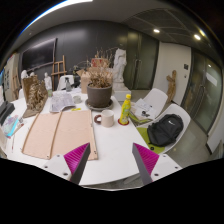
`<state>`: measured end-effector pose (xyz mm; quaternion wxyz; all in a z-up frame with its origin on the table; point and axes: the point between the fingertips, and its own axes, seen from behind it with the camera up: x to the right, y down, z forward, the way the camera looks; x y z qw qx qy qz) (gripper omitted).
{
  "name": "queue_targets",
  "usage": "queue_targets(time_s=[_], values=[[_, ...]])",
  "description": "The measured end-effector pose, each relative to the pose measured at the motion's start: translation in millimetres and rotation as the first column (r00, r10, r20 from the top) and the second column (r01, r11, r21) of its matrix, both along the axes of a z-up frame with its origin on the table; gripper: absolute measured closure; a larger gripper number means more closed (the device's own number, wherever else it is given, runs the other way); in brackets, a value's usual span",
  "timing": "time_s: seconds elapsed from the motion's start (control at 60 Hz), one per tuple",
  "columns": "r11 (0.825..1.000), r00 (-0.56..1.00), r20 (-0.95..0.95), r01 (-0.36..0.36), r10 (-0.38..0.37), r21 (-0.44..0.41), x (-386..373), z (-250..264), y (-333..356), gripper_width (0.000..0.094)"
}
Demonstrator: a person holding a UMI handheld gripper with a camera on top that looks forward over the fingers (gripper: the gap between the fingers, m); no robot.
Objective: Pour water
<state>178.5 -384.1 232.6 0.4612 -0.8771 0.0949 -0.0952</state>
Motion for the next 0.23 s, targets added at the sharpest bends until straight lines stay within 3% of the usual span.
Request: queue_targets(time_s=[0.233], values=[[1.0,0.997,0.071,-0.027,0.028,-0.009,-18,6,-7,0.0073]])
